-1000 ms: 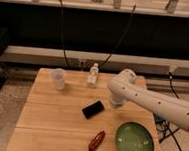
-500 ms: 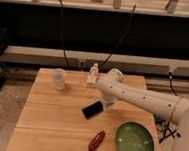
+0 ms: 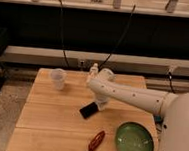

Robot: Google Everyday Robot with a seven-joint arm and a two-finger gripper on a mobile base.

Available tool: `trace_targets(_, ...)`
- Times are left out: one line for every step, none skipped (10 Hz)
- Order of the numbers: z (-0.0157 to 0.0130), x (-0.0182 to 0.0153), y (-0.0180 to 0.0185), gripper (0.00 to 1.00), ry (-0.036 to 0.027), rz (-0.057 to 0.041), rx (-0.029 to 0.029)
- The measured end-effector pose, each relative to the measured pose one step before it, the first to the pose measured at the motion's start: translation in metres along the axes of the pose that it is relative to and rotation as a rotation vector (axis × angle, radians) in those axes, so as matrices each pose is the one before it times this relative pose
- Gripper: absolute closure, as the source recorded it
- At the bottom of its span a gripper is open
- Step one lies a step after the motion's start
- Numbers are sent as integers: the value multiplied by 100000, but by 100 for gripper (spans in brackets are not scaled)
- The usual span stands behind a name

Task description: Push the eraser across the table

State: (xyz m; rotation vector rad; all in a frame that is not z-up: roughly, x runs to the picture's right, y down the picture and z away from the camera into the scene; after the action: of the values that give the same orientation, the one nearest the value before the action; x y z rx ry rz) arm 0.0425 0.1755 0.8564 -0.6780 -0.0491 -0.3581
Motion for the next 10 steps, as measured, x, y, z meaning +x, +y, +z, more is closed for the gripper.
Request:
trace_targets(41,-1078,-506,99,308,-2201,-14)
trace_targets(116,-772,-317,99,501,-2105,-263)
trace_targets(54,-478,-153,99,426,-1496,-137)
trace_targets(20,-220,-52,99,-108,-388,-23)
trace_targets(11,58,52,99,-118,172,-68)
trace_targets(20,75,75,99,-61,158,-102)
trace_targets(-8,-58,-24,99,1,-112,11)
trace_targets(25,-182,-134,99,672,-952,262)
trace_targets(113,-1036,-230,99,568,-2619,-46)
trace_targets(27,-288,-52,99,-356,-256,-82)
